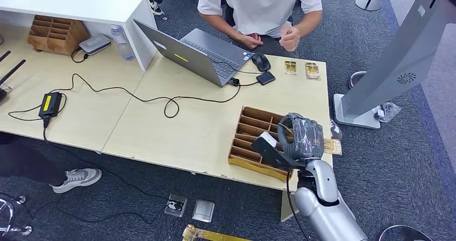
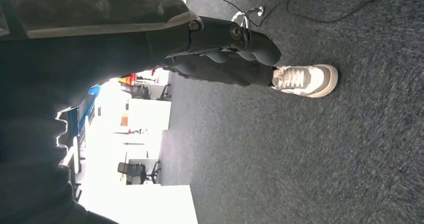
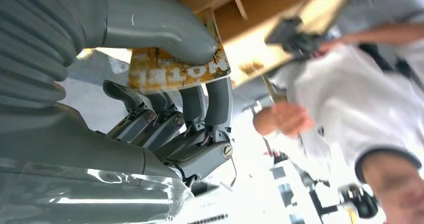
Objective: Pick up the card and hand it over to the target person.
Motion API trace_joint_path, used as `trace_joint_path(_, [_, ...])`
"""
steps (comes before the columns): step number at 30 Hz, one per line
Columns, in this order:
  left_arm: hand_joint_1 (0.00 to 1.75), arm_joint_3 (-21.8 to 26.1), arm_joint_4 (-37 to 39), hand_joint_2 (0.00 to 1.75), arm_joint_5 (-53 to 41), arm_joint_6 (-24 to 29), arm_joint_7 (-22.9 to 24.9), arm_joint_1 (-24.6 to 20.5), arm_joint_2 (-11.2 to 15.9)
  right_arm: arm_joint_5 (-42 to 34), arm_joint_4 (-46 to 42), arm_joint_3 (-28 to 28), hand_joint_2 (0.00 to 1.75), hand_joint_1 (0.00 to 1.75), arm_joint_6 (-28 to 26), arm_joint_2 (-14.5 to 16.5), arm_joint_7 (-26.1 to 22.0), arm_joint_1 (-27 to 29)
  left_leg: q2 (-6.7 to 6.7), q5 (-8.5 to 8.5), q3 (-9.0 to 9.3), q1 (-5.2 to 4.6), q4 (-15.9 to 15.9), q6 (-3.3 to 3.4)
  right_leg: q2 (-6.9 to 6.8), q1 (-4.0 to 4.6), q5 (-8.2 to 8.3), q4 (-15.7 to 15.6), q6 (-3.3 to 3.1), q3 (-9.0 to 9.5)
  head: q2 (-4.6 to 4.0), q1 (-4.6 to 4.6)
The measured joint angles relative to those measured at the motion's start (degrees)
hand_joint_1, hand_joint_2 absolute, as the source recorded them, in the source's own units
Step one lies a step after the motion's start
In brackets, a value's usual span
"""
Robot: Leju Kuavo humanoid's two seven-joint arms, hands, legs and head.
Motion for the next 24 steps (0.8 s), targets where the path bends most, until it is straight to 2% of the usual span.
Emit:
trace_joint_path(12, [0.0, 0.4, 0.2, 1.75, 0.2, -0.5, 0.5, -0.1, -0.1, 1.0, -1.0, 0.7, 1.75, 1.75, -2.8, 2.1, -0.4, -1.7, 0.09, 0.0, 0.09, 0.01, -0.1, -0.02, 0.11, 0.01, 0.04, 0.0, -0.03, 0.06, 0.0, 0.0])
trace_joint_path(20, [0.0, 1.9, 0.2, 1.75, 1.4, -0.1, 2.6, 0.0, -0.6, -0.9, 5.9, 3.6, 1.75, 1.74, -2.3, 5.3, -2.8, -3.2, 0.12, -0.01, 0.14, 0.01, -0.1, -0.01, 0.12, 0.0, 0.03, -0.1, -0.02, 0.11, 0.0, 0.0])
trace_joint_path(21, [0.0, 2.1, 0.1, 1.75, 1.5, 0.1, 2.8, 0.0, -0.7, -1.3, 6.8, 3.9, 1.75, 1.59, -2.0, 5.6, -2.9, -3.5, 0.13, -0.01, 0.15, 0.0, -0.1, -0.01, 0.13, 0.0, 0.03, -0.1, -0.02, 0.12, 0.0, 0.0])
trace_joint_path(24, [0.0, 2.4, 0.0, 1.75, 1.7, 0.3, 3.2, 0.1, -0.8, -2.8, 9.3, 4.8, 1.75, 0.36, 0.0, 6.4, -2.7, -4.5, 0.2, -0.04, 0.16, 0.01, -0.1, -0.02, 0.19, 0.01, 0.02, -0.1, -0.03, 0.12, 0.0, 0.0])
